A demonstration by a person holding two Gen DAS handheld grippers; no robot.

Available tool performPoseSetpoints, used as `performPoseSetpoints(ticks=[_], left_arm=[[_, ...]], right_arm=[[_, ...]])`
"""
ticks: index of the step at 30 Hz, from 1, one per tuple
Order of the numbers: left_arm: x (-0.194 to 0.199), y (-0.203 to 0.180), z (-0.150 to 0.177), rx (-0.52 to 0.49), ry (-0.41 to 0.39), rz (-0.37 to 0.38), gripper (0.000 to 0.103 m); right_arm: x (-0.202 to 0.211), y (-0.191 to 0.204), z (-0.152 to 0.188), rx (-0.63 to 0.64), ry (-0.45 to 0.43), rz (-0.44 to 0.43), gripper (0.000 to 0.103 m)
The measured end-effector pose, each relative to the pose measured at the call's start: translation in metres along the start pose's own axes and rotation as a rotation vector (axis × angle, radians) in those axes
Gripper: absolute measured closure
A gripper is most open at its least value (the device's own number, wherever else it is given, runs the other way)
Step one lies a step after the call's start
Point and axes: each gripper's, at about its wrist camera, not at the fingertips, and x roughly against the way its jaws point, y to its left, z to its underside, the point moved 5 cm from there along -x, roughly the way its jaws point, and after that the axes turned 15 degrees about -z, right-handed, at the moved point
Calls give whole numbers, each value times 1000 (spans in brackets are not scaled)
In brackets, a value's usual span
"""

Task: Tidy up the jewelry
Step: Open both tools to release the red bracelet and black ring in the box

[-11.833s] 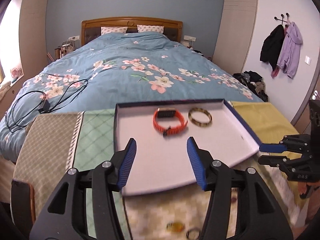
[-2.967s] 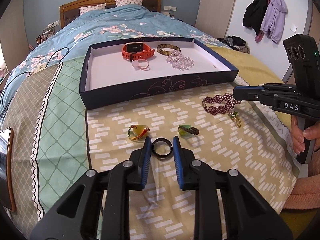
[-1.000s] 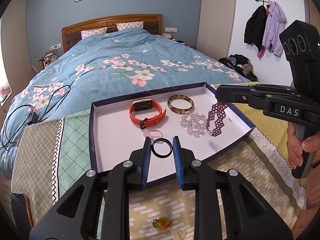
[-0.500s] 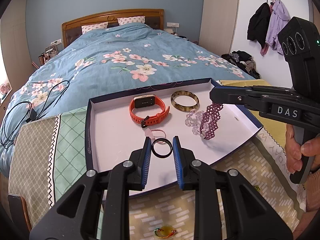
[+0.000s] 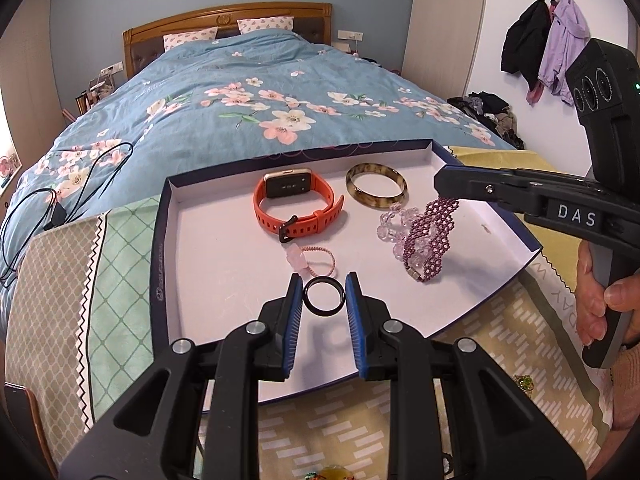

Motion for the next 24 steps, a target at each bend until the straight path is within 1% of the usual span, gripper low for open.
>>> performPoseSetpoints(ticks=[12, 21, 24], left_arm=[[-21, -2, -2, 7, 38, -3, 81], [-36, -4, -2, 14, 71, 6, 81], [-35, -1, -3, 26, 58, 9, 80]], right_arm=[[-5, -9, 5, -13, 25, 34, 99], [-2, -12, 6, -28, 24, 47, 95], [2, -9, 5, -25, 13, 43, 95]])
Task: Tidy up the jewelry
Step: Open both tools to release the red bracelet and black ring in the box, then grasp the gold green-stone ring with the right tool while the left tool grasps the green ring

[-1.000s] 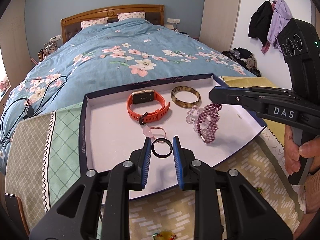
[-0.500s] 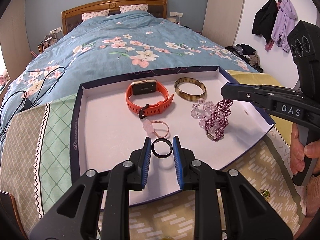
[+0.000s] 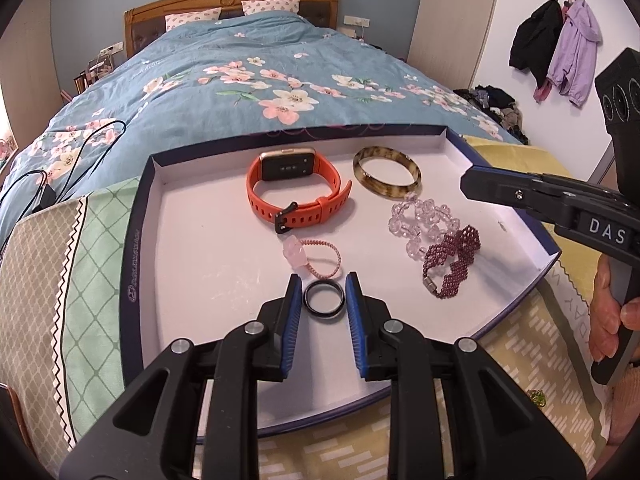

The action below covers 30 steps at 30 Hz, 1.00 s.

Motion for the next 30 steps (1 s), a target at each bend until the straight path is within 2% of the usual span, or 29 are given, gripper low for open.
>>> performPoseSetpoints(ticks=[6, 8, 14, 18, 25, 30], left_arm=[[23, 8, -3, 22, -76, -11, 74], [39, 11, -4, 29, -118, -14, 70], [88, 19, 5, 17, -210, 0, 65], [110, 22, 24, 2, -231, 6, 64], [131, 29, 60, 11, -218, 29, 63], [136, 23, 81, -13, -198, 31, 61]], right_arm=[[17, 13, 0, 26, -25, -22, 89], [25, 20, 2, 38, -34, -34, 81], [49, 37, 21, 79, -30, -65, 77], [57, 43, 44, 90, 13, -71, 77], [59, 41, 91, 66, 99, -66, 77], [60, 51, 112, 89, 147, -80, 77]])
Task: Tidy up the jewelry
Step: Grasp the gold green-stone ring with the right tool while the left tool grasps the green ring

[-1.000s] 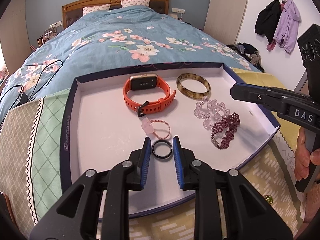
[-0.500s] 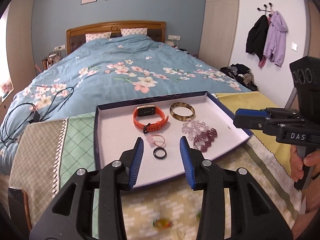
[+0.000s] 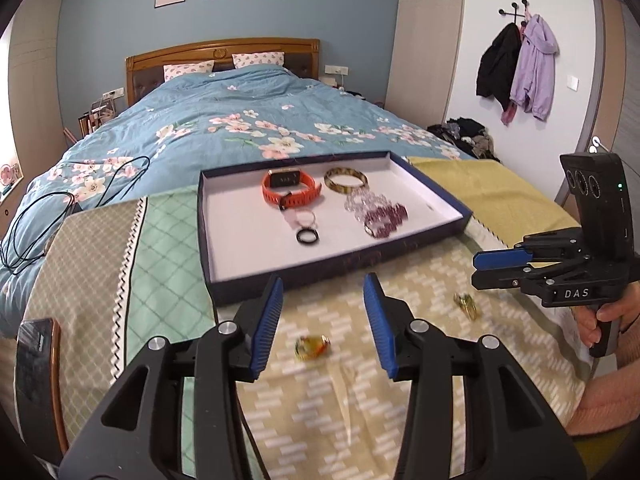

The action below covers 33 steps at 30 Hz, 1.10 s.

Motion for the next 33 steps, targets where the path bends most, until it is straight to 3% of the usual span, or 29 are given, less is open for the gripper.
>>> performPoseSetpoints(ticks=[5, 11, 14, 21, 26, 30, 33], left_arm=[[3, -5, 7, 2, 11, 22, 61], [1, -13, 9, 0, 23, 41, 60], [-2, -15, 9, 1, 33, 45, 59], [-6, -16, 10, 4, 44, 51, 59], [-9, -17, 11, 6, 49, 55, 59], [-12, -16, 13, 13, 56, 57, 58], [-12, -15, 13, 13, 56, 57, 58]], right_arm=[[-7, 9, 11, 57, 61, 11, 77], [-14, -2, 12, 37, 87, 21, 97], [-14, -4, 10, 25, 82, 10, 101], [-10, -10, -1, -2, 44, 0, 102], [-12, -6, -1, 17, 48, 4, 88], [-21, -5, 0, 34, 83, 14, 88], [-23, -9, 1, 23, 87, 6, 94]])
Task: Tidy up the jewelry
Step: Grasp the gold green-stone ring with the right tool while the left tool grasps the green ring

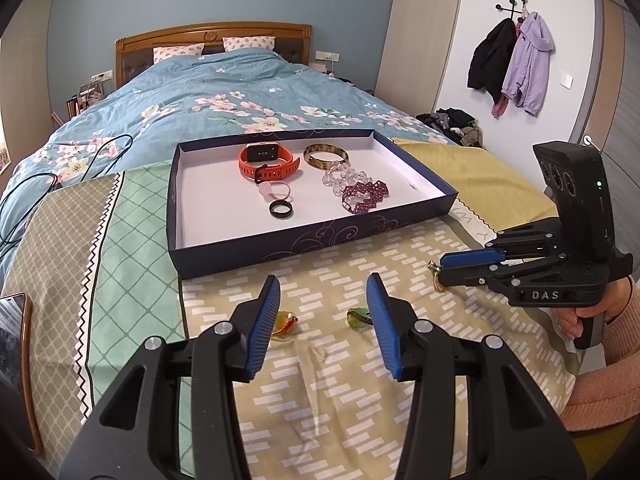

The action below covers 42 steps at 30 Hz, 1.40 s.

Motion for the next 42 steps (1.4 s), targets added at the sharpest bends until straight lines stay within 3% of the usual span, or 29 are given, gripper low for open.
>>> performPoseSetpoints(ticks=[6, 13, 20, 25, 36, 38, 42], left_arm=[[-2, 1, 1, 5, 7, 3, 58], [-4, -1, 1, 0, 9, 9, 58], [-5, -3, 2, -9, 15, 15, 58], [-4, -11, 4, -44, 19, 26, 58], [-19, -32, 16, -139, 110, 42, 59], [-25, -36, 18, -155, 137, 44, 62], [-34, -37, 18, -150, 169, 49, 66]], right_arm=[[5, -5, -1, -53, -23, -63, 101], [11, -21, 1, -117, -41, -52, 101], [24, -17, 1, -111, -84, -26, 83], [9, 4, 1, -46, -51, -42, 75], [-7, 9, 0, -22, -29, -3, 76], [-7, 10, 1, -16, -27, 11, 83], [-8, 11, 2, -4, -22, 22, 87]])
